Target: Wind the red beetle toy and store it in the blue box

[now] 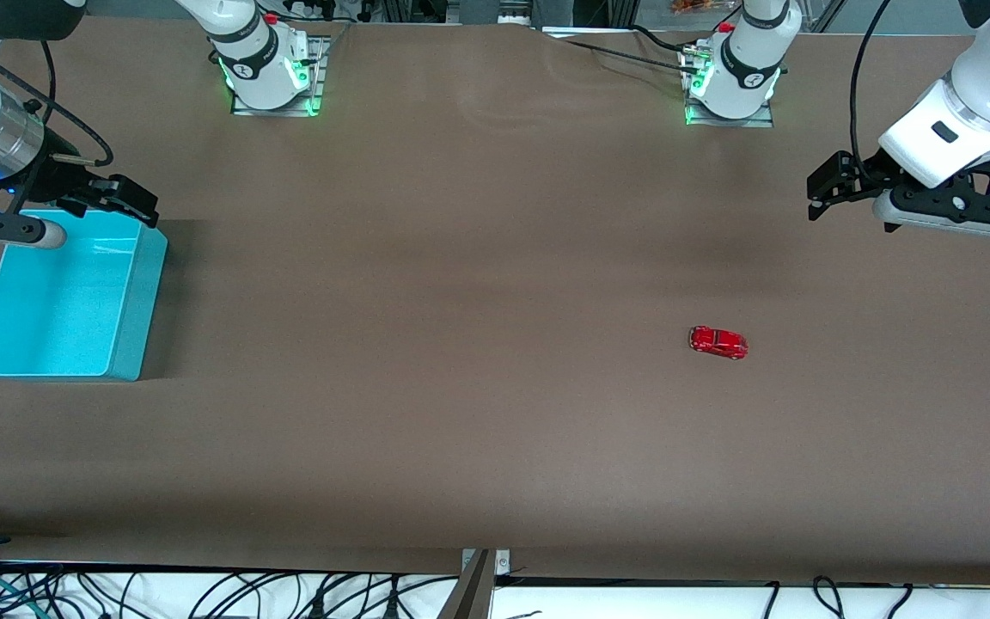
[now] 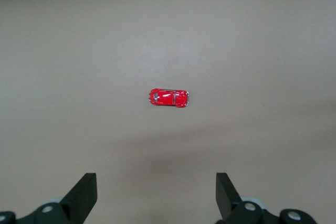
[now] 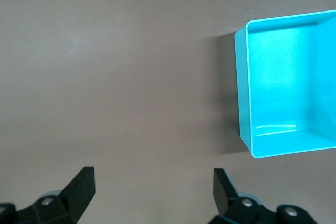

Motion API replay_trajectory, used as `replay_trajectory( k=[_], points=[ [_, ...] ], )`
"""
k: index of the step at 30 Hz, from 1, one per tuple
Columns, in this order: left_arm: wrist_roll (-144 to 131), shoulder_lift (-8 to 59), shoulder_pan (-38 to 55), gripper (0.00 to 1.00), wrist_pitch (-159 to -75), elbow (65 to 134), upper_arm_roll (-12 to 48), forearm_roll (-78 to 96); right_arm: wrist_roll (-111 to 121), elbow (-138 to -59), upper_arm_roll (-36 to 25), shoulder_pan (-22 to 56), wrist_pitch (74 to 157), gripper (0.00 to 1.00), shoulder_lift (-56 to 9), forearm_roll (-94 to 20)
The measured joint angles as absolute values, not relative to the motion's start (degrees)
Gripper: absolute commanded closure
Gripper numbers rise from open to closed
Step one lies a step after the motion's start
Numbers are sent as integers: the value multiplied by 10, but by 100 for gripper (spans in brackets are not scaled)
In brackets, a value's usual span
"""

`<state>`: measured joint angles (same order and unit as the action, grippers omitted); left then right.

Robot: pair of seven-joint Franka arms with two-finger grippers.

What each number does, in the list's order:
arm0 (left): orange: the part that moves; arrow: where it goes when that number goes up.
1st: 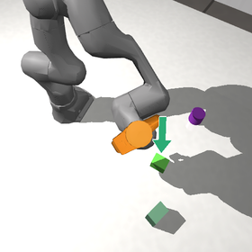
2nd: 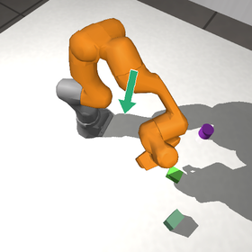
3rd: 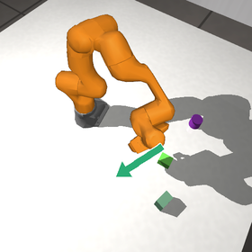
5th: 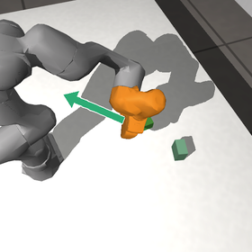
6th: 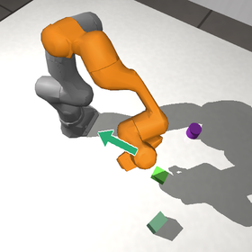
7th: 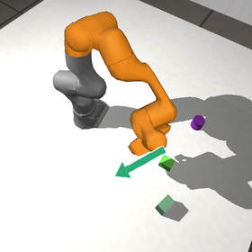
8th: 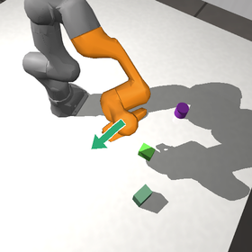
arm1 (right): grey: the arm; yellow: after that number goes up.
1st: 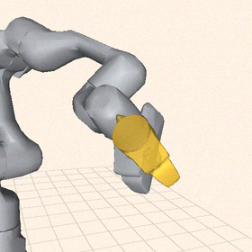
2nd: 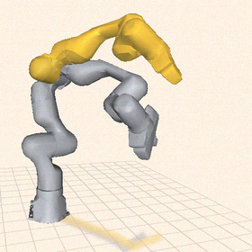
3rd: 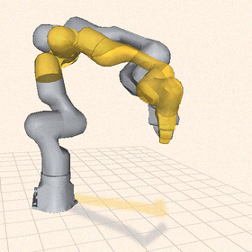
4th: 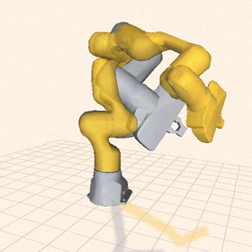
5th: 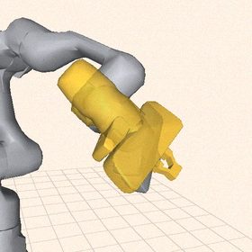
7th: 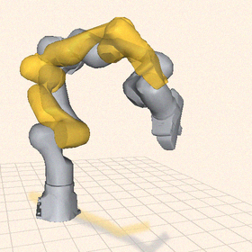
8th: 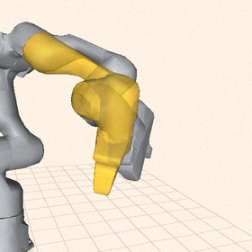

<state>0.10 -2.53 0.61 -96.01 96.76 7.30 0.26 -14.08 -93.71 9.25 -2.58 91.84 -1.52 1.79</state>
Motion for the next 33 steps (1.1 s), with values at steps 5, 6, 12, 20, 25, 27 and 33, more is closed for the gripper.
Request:
replay_trajectory(
  k=[5, 6, 12, 20, 25, 27, 33],
  points=[
    [-12, -25, 6, 0, -948, 963, 73, 3, -141, -937, 93, -26, 918, 0, -15, 18],
    [-14, -25, 6, 0, -942, 962, 74, 3, -141, -937, 92, -26, 918, 0, -15, 18],
    [-25, -25, 7, 0, -919, 956, 79, 3, -141, -937, 92, -26, 918, 0, -15, 18],
    [-29, -23, 7, 0, -901, 953, 77, 3, -141, -937, 92, -26, 918, 0, -15, 18],
    [-29, -20, 7, 0, -899, 952, 77, 3, -141, -937, 92, -26, 918, 0, -15, 18],
    [-29, -19, 7, 0, -899, 952, 77, 3, -141, -937, 92, -26, 918, 0, -15, 18],
    [-29, -13, 8, 0, -897, 952, 78, 3, -141, -934, 92, -26, 919, 0, -15, 18]
  ],
)
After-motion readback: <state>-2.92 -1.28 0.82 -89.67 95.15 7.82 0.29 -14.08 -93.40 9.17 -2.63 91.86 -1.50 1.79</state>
